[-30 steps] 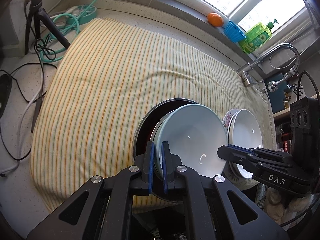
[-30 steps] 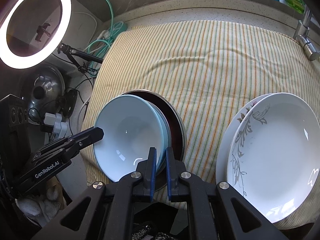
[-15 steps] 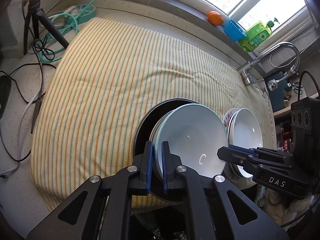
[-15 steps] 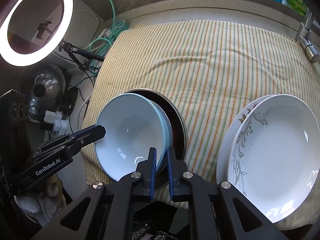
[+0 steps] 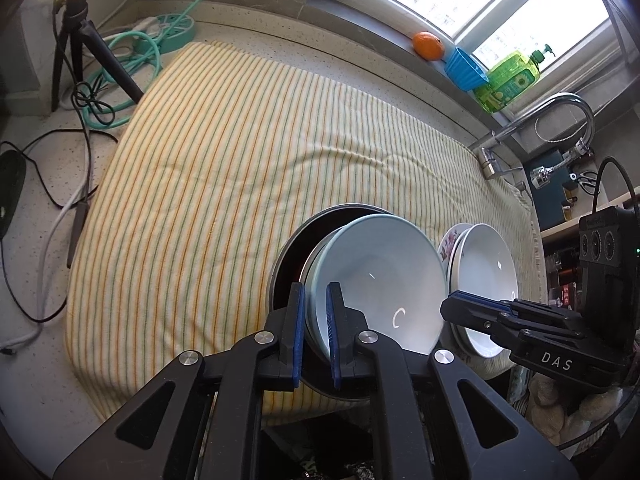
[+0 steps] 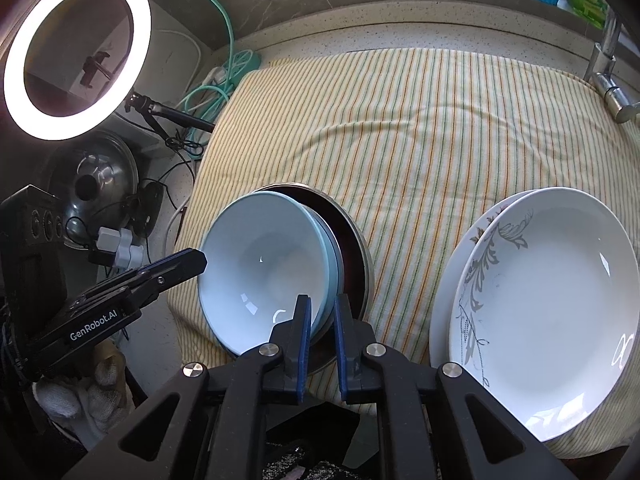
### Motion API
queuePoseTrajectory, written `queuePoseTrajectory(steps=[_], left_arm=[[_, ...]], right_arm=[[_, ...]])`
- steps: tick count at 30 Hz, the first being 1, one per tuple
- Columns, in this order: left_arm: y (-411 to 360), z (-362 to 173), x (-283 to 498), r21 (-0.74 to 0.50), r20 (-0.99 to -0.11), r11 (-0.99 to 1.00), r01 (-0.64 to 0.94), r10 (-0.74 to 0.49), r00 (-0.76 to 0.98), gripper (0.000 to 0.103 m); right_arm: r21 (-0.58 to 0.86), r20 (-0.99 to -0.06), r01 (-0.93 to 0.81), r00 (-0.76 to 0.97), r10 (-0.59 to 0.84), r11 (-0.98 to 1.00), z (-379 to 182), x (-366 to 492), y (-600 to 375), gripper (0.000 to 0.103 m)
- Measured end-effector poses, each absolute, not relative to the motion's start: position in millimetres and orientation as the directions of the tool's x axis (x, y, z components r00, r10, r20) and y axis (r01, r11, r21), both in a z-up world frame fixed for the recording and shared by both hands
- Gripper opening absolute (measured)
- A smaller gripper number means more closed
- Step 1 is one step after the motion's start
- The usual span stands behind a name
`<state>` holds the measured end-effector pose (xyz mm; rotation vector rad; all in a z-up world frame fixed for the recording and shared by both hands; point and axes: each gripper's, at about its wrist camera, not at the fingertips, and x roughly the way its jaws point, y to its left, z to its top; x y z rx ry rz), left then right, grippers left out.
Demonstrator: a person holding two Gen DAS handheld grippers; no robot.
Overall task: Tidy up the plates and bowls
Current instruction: 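Open both grippers to release the white bowl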
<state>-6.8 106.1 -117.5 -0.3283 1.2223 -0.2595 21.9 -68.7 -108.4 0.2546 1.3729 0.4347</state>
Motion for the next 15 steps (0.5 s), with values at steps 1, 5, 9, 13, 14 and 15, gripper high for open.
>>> queuePoseTrajectory(steps=[1,5,9,13,14,15], left_arm=[[107.2,-115.5,-7.3,-0.384,-0.87,0.923,0.018,-0.368,0.327,0.009],[113.0,-106.9,-8.9,-0.379,-0.861,0.925,0.014,-0.358,0.361,0.009],[123.1,-104.2,-9.5,-0.394,-0.851,0.919,-0.013,-0.359,0.383,0.009],[132.1,-109.0,-11.0,-0.396,-0.851,0.917,-0.051,-0.346,0.396,0.009],[134.8,-111.0,-11.9,-0.395,-0.852,0.917,-0.06,-0.341,0.398,0.009],[136.5,-113.8,-13.1,-0.398,-0.852,0.915,-0.07,-0.34,0.399,0.009]], right_arm=[[0.416,-0.888,-0.155,0.145,0.437,0.896,-106.2,21.3,-69.3,0.011],[0.394,-0.884,-0.168,0.202,0.423,0.904,-96.8,19.1,-74.8,0.012],[0.383,-0.878,-0.162,0.244,0.413,0.91,-92.9,18.6,-84.3,0.012],[0.319,-0.881,-0.172,0.308,0.358,0.932,-90.3,15.6,-89.7,0.012],[0.311,-0.88,-0.173,0.319,0.352,0.935,-90.3,14.1,-90.5,0.012],[0.306,-0.879,-0.174,0.326,0.348,0.936,-90.7,13.7,-90.8,0.012]])
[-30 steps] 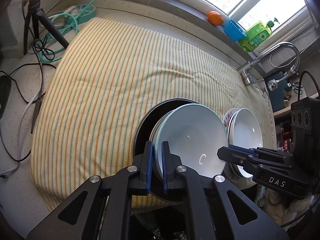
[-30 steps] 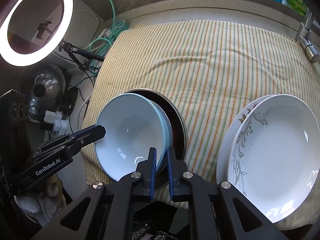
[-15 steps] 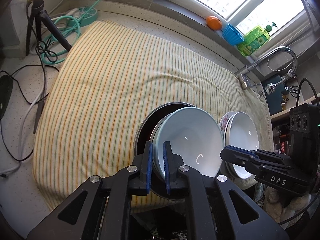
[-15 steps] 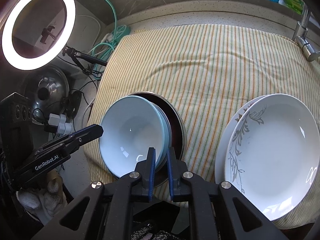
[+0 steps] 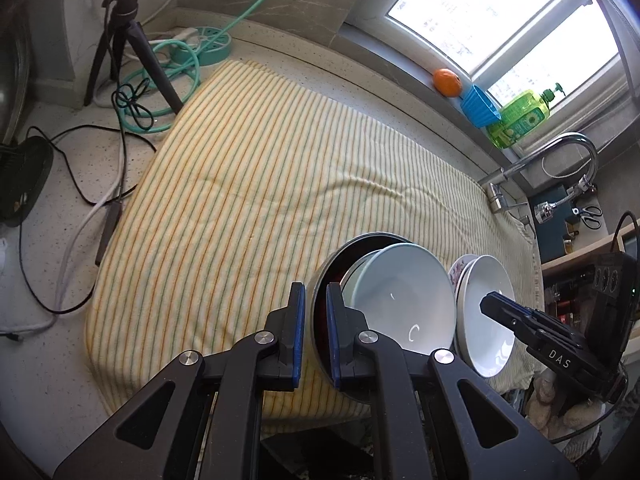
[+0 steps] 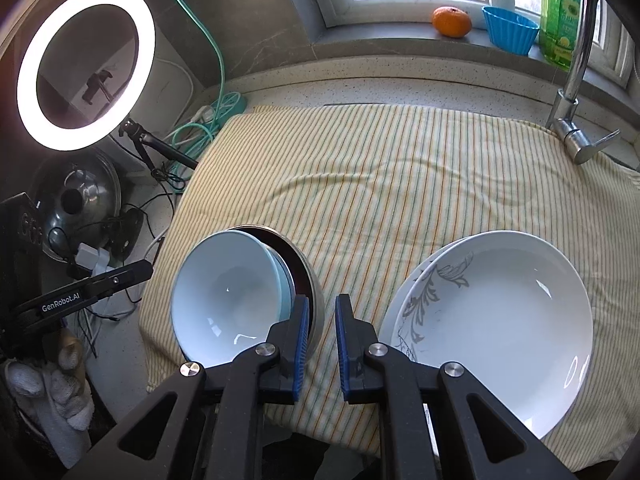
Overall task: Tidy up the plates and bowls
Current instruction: 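Open both grippers to release the white bowl, then reposition both grippers and close them on the steel bowl rim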
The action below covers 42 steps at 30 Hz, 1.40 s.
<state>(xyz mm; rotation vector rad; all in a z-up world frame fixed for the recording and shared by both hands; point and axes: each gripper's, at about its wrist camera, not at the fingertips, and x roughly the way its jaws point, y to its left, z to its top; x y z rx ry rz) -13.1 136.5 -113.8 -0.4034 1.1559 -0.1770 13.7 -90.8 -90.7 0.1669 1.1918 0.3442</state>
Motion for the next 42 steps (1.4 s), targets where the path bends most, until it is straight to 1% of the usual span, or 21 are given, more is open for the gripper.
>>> queuePoseTrajectory(steps=[7,10,12,16,36,42], left_arm=[[136.0,-128.4,-19.9,-0.383,-0.861,0.92,-0.087,-0.321,0.394,0.009],[132.1,-129.2,-21.3,-0.355,-0.867,0.932,-0.077,-0.297,0.401,0.009],[130.7,-129.9,-21.3,-0.354,-0.866,0.933,-0.069,-0.299,0.4,0.009],[130.6,-133.1,-20.6,-0.351,-0.87,0.934,-0.07,-0.297,0.394,0.009],[124.3,-140.1,-16.7,-0.355,-0.877,0.934,-0.048,-0.315,0.363,0.009],[122.8,-144.9,-15.1,-0.365,-0.88,0.93,-0.048,-0.328,0.343,0.009]], right_arm=[[0.309,-0.865,-0.147,0.366,0.342,0.939,-99.5,8.3,-98.8,0.012],[0.317,-0.863,-0.139,0.367,0.346,0.938,-103.6,7.2,-99.3,0.018],[0.315,-0.863,-0.134,0.373,0.342,0.94,-104.6,7.9,-99.9,0.019],[0.317,-0.869,-0.145,0.351,0.348,0.937,-107.8,9.8,-98.2,0.028],[0.349,-0.886,-0.128,0.277,0.372,0.928,-128.0,19.0,-88.1,0.028],[0.374,-0.886,-0.111,0.252,0.39,0.921,-135.1,21.4,-87.9,0.021]])
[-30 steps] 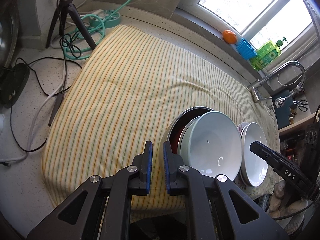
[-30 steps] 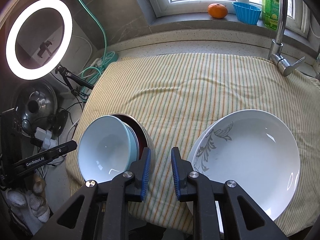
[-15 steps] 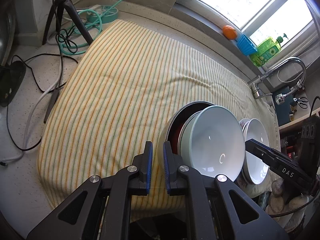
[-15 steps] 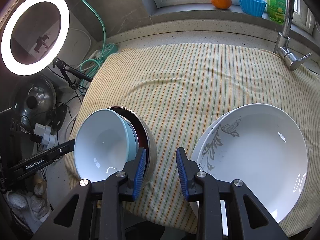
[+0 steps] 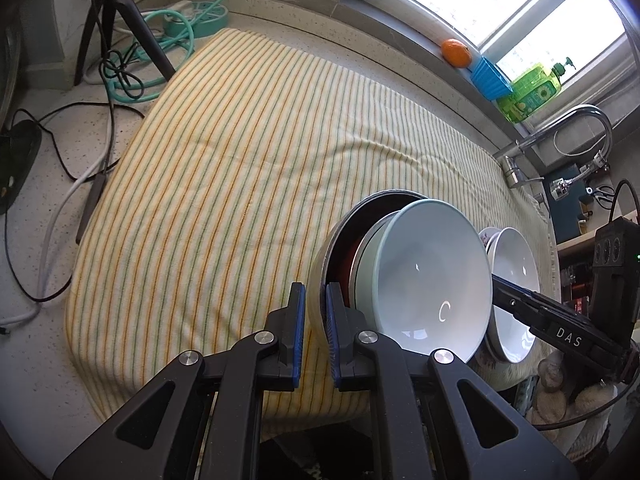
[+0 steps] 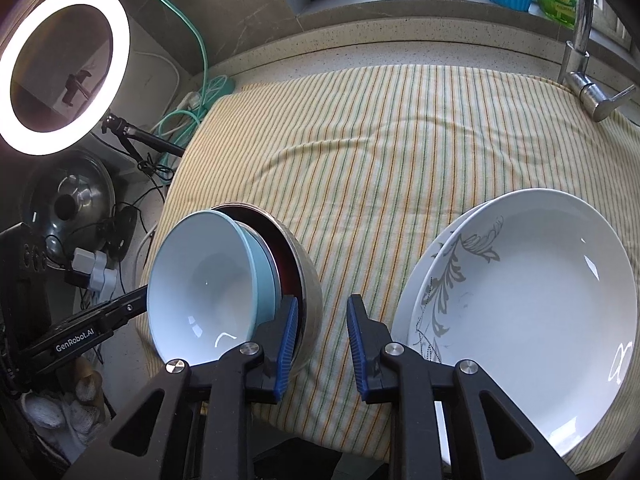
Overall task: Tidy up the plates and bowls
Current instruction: 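Reposition both grippers and close them on the steel bowl rim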
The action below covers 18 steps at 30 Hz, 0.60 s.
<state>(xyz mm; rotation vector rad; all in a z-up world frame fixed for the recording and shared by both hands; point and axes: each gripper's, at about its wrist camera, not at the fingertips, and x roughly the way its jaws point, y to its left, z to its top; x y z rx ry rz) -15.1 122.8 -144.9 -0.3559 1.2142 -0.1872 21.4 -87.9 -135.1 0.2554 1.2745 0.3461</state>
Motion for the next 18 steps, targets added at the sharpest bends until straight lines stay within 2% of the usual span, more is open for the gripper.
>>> queuePoseTrajectory(steps=[7,14,18], left_arm=[[120.4,-148.2,-13.4,-0.371,-0.882,0.928,-0.044,-0.337,0.331,0.008],[118.5,-149.5,-12.9,-0.374,-0.881,0.927,-0.04,-0.341,0.327,0.007],[118.4,-149.5,-13.0,-0.366,-0.883,0.93,-0.039,-0.334,0.329,0.006]], right_arm=[[0.38,-0.888,-0.108,0.234,0.395,0.919,-138.8,22.8,-86.6,0.019],[0.363,-0.898,-0.139,0.213,0.385,0.922,-140.5,21.5,-76.1,0.01],[0.334,-0.905,-0.16,0.221,0.363,0.929,-138.6,21.0,-70.0,0.009]])
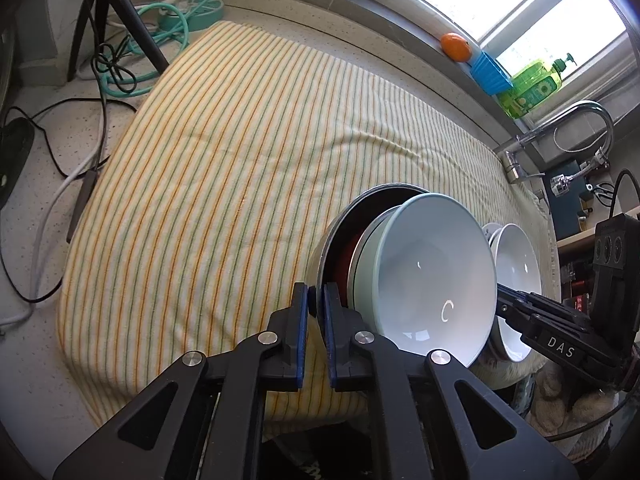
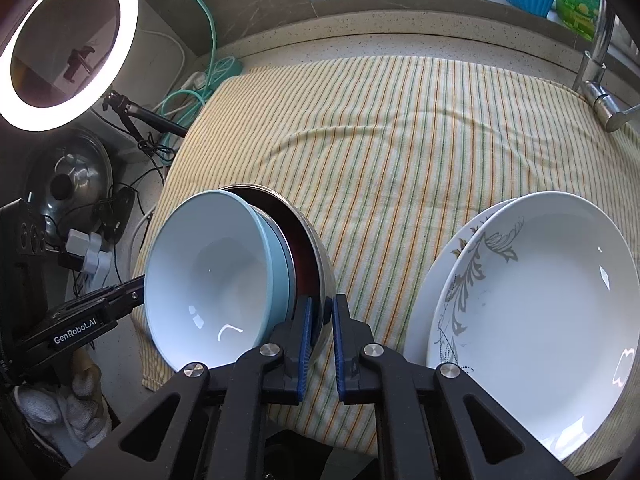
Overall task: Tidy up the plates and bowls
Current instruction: 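Reposition both grippers and close them on the steel bowl rim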
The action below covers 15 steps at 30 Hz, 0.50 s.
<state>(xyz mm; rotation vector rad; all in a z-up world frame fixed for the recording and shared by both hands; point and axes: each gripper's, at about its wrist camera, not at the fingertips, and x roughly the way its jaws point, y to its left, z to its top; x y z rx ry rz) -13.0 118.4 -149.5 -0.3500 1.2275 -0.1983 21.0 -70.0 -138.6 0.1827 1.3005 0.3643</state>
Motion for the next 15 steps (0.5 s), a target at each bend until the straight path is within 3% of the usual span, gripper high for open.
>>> queuePoseTrajectory(steps=[15], left_arm=[[115.5,-150.3,-13.7,-0.326,-0.894,0.945,-0.028,-0.299,0.335,0.006]], right_arm=[[0.286,-0.916,-0.186,0.235,0.326,0.94,-135.7,18.4,-64.0,0.009]])
